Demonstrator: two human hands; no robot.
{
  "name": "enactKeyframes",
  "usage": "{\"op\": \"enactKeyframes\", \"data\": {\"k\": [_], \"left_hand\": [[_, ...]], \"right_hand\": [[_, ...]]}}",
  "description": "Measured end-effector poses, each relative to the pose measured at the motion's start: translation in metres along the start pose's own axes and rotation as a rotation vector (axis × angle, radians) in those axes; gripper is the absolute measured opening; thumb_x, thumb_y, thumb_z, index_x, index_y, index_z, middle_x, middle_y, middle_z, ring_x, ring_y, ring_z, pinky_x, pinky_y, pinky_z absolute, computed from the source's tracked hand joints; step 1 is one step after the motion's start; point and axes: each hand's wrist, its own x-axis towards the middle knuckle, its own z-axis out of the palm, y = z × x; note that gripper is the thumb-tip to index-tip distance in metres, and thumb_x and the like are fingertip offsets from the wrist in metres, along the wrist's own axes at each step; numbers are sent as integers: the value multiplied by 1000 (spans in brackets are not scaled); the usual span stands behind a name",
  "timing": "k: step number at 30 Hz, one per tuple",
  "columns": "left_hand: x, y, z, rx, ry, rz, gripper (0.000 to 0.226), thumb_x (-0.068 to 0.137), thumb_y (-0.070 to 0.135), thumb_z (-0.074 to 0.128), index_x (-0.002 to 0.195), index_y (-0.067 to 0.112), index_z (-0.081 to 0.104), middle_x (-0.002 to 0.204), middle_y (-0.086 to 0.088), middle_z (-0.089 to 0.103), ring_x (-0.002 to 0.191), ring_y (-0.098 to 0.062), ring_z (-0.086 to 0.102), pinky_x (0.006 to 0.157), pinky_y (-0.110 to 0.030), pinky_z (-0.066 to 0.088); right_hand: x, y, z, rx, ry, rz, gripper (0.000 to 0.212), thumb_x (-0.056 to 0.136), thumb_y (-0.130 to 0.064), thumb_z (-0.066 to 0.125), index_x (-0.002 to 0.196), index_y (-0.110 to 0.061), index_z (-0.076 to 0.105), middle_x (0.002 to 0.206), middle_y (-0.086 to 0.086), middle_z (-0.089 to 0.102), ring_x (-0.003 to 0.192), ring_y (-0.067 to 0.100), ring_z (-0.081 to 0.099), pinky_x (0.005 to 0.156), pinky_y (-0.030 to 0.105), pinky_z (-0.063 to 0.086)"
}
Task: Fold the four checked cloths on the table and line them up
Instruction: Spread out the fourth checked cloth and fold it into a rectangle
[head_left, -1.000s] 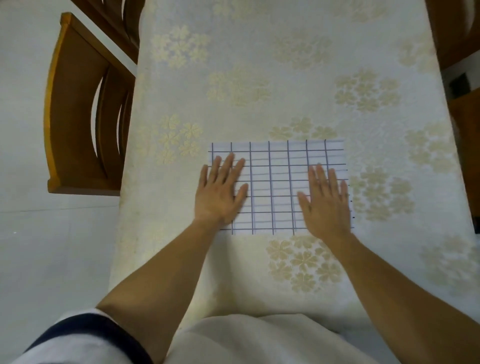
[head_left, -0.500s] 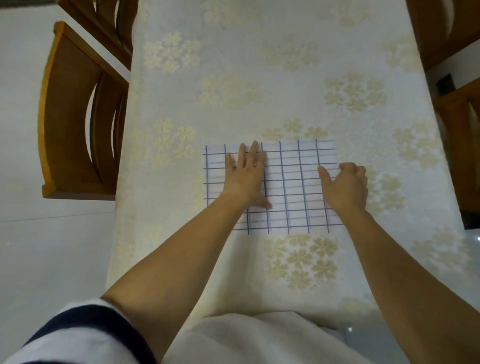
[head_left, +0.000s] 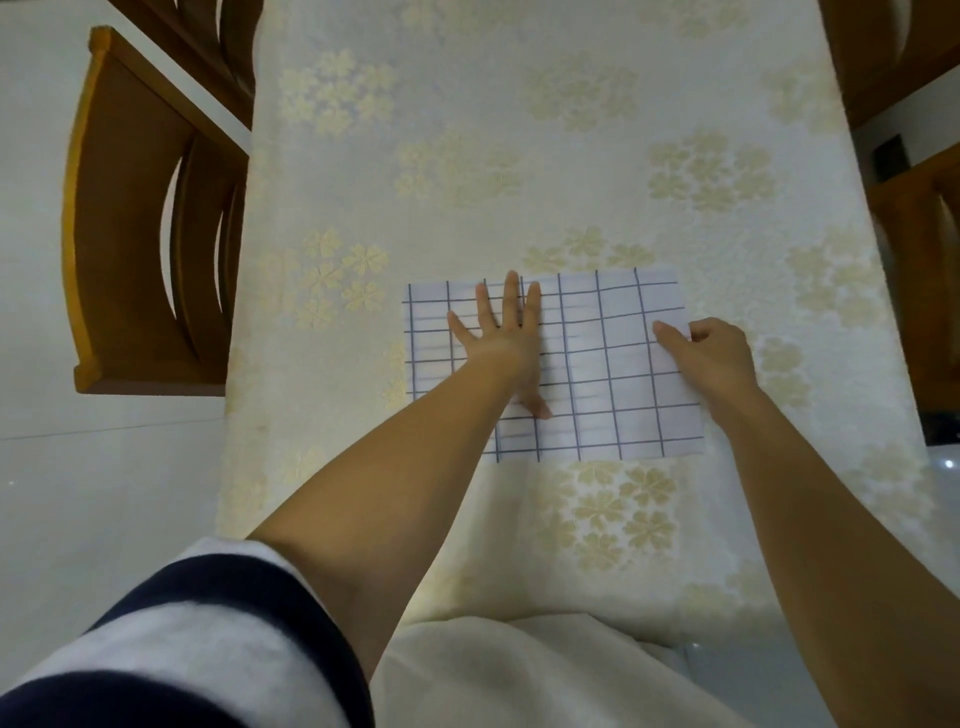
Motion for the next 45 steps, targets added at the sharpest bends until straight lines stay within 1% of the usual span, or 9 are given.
{"op": "enactKeyframes", "data": {"k": [4,11,14,18,21,25,33,39,45], "left_hand": [[0,1,-2,-11,-16,-11,165,56,64,88,142,19,-45,143,-9,-58,135,-49,-42,106,-81,-5],[0,-1,-3,-23,-18,2,164,56,63,88,143,21,-44,144,-7,-57,136,-47,-42,107,-80,-6],[-1,-2,-2,-27,-12,13,164,55,64,88,144,22,-43,145,-6,-56,137,-46,-42,108,-80,-6],[-1,-7,-2,-33,-3,31,164,54,65,88,144,24,-43,145,-3,-57,137,-44,-43,108,-79,-7],[0,-8,-2,-52,-7,32,165,52,64,89,144,26,-43,144,-2,-57,137,-43,-44,108,-79,-8],[1,-7,-1,-52,-5,25,167,51,65,89,143,26,-44,143,-2,-58,137,-42,-45,108,-79,-8],[0,-16,4,-9,99,82,162,52,74,83,147,28,-40,152,-2,-49,144,-41,-34,114,-73,-5],[-18,-62,31,-313,664,363,101,90,64,58,161,27,-2,168,2,-16,155,-27,-11,125,-52,-3],[-20,-148,87,-265,768,91,64,105,57,11,162,26,6,169,8,2,155,-14,-3,126,-41,-3]], "right_hand": [[0,-9,0,42,57,130,69,87,-45,71,139,-5,49,133,12,57,118,28,57,92,36,48],[-2,-11,-11,120,-168,247,54,82,-48,76,112,-5,63,107,12,67,88,27,65,71,31,53],[-13,-4,-12,11,-211,75,56,82,-51,73,117,-7,67,114,13,70,102,28,67,91,42,55],[-35,-8,-18,-198,-52,-283,19,94,-35,66,81,-24,57,68,-15,52,62,0,49,58,19,38],[-53,-25,-19,-186,-17,-419,7,97,-29,62,95,-23,62,76,-16,59,66,0,53,57,7,34],[-71,-48,-6,-68,-106,-437,25,98,-23,58,121,-18,66,103,-8,70,92,10,65,79,22,49],[-92,-80,27,-177,-118,-549,27,100,-22,52,124,-17,63,89,-12,67,79,7,61,65,9,40],[-106,-94,56,-394,-126,-634,50,102,-32,46,150,-19,40,112,14,69,98,32,65,80,38,53],[-125,-107,115,-653,-139,-677,61,103,-36,38,157,-15,18,101,16,68,84,35,62,62,34,43]]}}
